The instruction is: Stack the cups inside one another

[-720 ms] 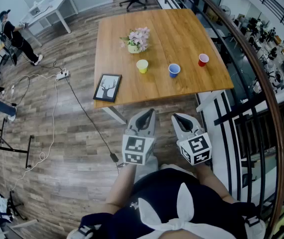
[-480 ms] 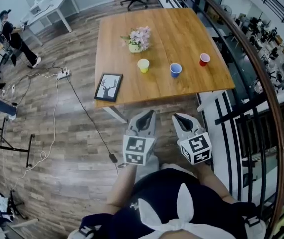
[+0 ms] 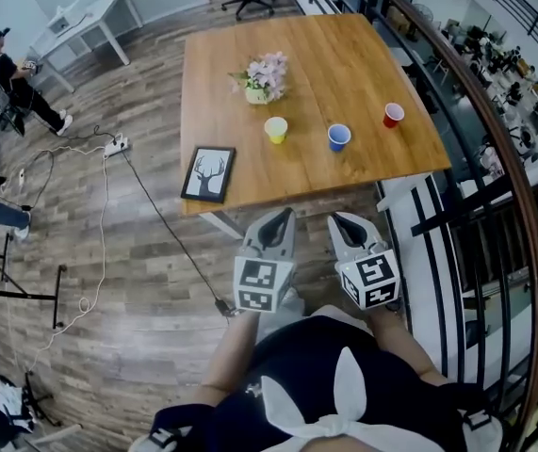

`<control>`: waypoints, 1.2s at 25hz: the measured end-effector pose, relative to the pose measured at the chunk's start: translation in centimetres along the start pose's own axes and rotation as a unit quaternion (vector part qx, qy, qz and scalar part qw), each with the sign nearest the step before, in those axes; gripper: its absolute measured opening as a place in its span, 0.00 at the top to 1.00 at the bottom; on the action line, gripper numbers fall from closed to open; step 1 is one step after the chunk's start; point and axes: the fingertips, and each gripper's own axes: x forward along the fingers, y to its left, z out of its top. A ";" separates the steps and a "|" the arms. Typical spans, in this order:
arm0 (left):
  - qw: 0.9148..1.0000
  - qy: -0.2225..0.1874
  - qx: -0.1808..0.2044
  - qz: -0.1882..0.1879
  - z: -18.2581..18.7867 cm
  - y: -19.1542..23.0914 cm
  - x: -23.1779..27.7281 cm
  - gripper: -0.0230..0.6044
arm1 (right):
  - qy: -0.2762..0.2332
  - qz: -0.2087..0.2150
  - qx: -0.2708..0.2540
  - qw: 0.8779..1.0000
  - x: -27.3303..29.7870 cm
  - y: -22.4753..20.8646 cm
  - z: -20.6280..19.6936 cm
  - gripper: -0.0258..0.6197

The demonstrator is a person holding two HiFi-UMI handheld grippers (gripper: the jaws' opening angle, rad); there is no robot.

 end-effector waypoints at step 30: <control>0.999 0.036 0.008 0.020 0.9 10.5 10.8 0.50 | 0.043 -0.023 0.014 0.999 9.2 -6.5 0.1 0.96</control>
